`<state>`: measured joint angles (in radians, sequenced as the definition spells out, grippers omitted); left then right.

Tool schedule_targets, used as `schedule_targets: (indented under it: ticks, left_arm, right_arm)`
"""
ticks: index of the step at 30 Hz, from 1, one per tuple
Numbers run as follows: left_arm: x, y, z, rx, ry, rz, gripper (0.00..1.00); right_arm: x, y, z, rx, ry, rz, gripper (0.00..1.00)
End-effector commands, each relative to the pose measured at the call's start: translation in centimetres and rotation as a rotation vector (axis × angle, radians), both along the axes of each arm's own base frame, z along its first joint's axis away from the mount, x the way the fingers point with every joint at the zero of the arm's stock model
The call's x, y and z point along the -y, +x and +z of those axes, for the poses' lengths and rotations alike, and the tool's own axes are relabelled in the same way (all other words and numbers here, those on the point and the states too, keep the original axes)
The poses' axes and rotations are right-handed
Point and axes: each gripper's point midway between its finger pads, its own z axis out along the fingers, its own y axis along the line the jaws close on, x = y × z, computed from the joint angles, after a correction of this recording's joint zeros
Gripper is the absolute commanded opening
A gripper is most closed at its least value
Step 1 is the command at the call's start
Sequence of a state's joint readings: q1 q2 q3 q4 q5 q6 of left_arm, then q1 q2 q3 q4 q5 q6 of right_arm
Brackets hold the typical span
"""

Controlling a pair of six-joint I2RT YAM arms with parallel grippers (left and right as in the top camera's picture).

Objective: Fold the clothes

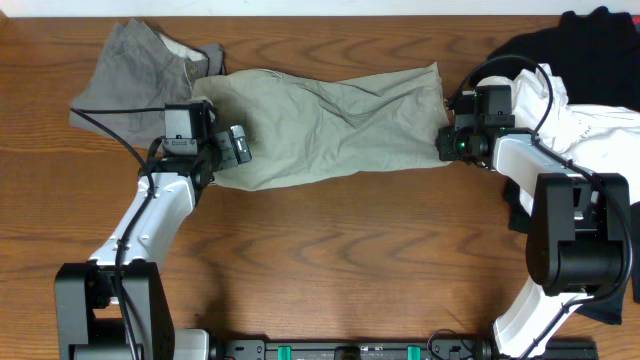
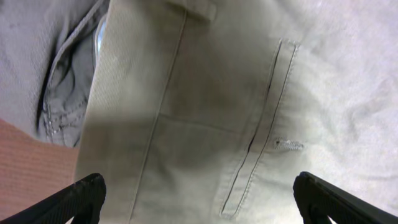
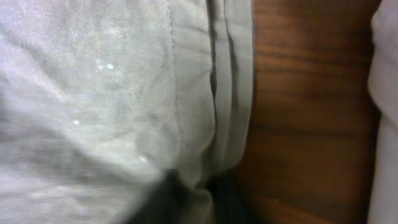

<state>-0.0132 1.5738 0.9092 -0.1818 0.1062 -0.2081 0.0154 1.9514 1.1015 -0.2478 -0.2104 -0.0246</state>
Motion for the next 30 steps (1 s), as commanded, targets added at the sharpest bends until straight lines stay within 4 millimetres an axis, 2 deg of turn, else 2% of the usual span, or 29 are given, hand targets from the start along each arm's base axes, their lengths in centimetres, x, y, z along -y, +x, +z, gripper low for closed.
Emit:
schedule_targets:
  ticks: [1,4,7,11,15,22,27,30]
  left_arm:
    - [0.0,0.5,0.5,0.019,-0.001,-0.011,0.98]
    - [0.4,0.5,0.6,0.021,-0.021,-0.027,0.98]
    - [1.2,0.4,0.7,0.020,-0.060,-0.056,0.98]
    - [2.3,0.3,0.9,0.021,-0.111,-0.095,0.98]
    - [2.8,0.0,1.1,0.016,-0.135,-0.113,0.98]
    - [2.8,-0.9,0.6,-0.027,-0.137,-0.110,0.98]
    - [2.8,-1.0,0.6,-0.032,-0.137,-0.110,0.98]
    - [2.8,-1.1,0.5,-0.035,-0.137,-0.109,0.98]
  right_arm:
    - [0.2,-1.5,-1.6,-0.078,0.015,-0.022,0.01]
    - [0.4,-1.7,0.4,-0.066,0.044,-0.027,0.01]
    - [1.0,-1.9,3.4,-0.033,0.087,-0.038,0.01]
    - [2.7,-2.6,7.8,0.025,0.107,-0.077,0.01]
    - [3.9,-3.7,10.3,0.050,0.105,-0.108,0.01]
    - [6.3,-4.8,11.5,0.042,0.101,-0.207,0.01]
    - [7.4,-4.6,11.8,0.053,0.076,-0.233,0.01]
    - [7.5,-4.1,12.9,0.064,0.074,-0.233,0.01]
